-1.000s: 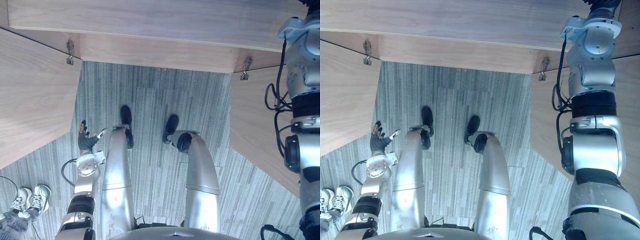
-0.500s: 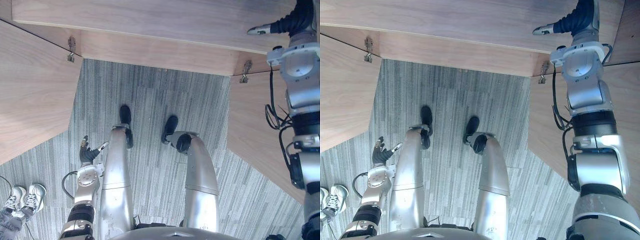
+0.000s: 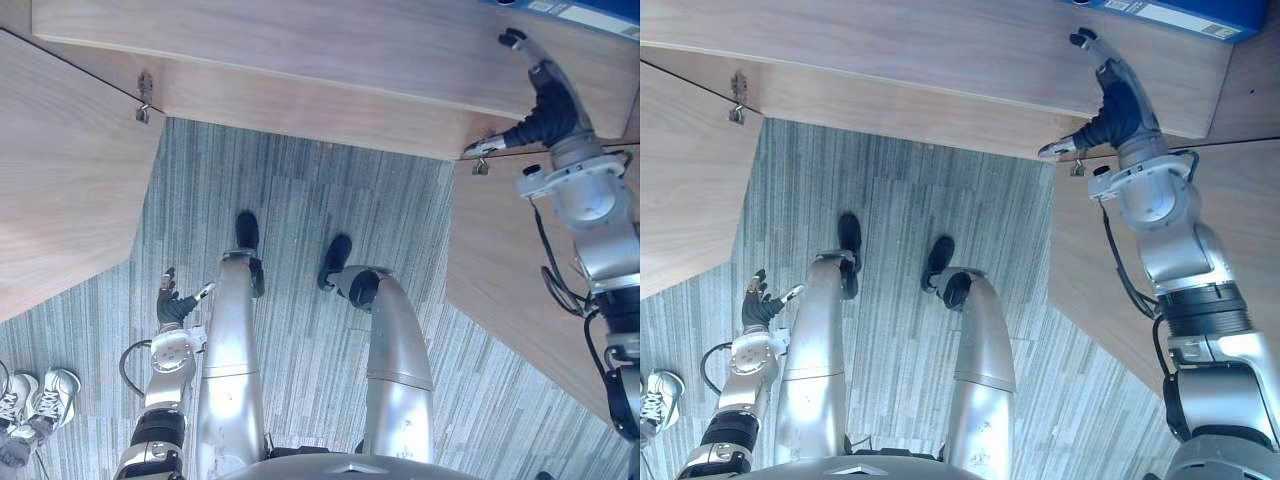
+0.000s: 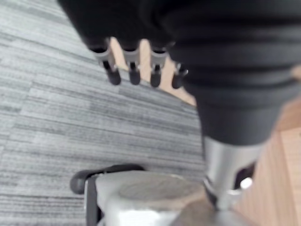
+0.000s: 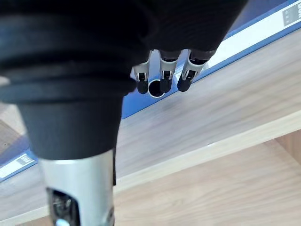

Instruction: Walk over to the cabinet, pick up the folder, carry it to the office cabinet, place the folder inside the office cabinet, then close the office cabinet door

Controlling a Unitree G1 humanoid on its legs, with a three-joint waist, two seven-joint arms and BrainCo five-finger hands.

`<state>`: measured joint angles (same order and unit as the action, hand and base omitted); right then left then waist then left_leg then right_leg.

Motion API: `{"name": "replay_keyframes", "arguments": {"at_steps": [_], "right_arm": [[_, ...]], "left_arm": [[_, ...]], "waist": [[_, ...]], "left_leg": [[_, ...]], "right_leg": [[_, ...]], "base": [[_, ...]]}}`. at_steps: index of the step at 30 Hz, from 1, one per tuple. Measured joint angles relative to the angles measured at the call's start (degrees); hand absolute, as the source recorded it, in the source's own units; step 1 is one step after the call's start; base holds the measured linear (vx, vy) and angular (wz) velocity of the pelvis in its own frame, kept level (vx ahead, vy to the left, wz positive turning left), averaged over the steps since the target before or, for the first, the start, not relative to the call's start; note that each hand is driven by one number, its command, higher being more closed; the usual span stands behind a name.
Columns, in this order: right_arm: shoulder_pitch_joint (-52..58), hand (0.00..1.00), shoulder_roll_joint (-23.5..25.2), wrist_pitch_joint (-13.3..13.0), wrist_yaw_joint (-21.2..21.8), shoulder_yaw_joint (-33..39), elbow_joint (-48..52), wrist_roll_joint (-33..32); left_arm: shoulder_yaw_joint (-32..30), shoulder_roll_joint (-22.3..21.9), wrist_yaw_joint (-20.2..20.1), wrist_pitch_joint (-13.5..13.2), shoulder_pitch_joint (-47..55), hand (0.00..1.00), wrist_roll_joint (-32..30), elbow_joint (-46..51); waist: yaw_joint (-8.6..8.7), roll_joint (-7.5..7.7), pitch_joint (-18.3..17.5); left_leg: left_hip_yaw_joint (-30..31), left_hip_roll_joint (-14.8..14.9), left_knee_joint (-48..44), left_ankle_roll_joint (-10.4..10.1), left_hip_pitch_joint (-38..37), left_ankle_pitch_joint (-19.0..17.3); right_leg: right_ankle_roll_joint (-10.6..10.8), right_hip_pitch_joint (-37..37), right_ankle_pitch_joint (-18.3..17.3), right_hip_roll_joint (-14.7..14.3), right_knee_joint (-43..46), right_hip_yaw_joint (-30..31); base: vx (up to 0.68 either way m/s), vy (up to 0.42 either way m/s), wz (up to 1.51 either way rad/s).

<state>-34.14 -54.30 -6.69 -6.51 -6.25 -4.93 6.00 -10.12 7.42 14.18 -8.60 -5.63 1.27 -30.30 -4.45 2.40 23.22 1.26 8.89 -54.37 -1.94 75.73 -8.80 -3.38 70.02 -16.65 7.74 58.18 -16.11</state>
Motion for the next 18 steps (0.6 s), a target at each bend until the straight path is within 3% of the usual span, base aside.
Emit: {"name": "replay_keyframes", "arguments": {"at_steps": [12,18], "right_arm": [[-10.83,1.0,15.14,-0.48,-11.1,2.28,-0.87,1.25],[-19.37,1.0,18.06,-0.23,-14.66,1.93,-7.49,1.21]], "left_arm": [[0.11,0.23,0.69,-0.09,-0.33,0.0,-0.37,-0.14],[0.15,-0.15,2.01,-0.28,-0.84,0.0,-0.35,-0.23]], "waist": [[-0.23,0.46,0.17],[-0.67,0.81,0.63]], "left_leg": [[-1.19,0.17,0.29,0.27,-0.81,-0.06],[-1.35,0.1,0.27,0.27,-0.48,-0.06]], "right_leg": [[0.34,0.14,-0.1,0.02,0.41,1.18],[0.34,0.69,-0.11,0.17,0.72,1.35]], "base": [[0.0,0.01,0.0],[-0.01,0.012,0.0]]}}
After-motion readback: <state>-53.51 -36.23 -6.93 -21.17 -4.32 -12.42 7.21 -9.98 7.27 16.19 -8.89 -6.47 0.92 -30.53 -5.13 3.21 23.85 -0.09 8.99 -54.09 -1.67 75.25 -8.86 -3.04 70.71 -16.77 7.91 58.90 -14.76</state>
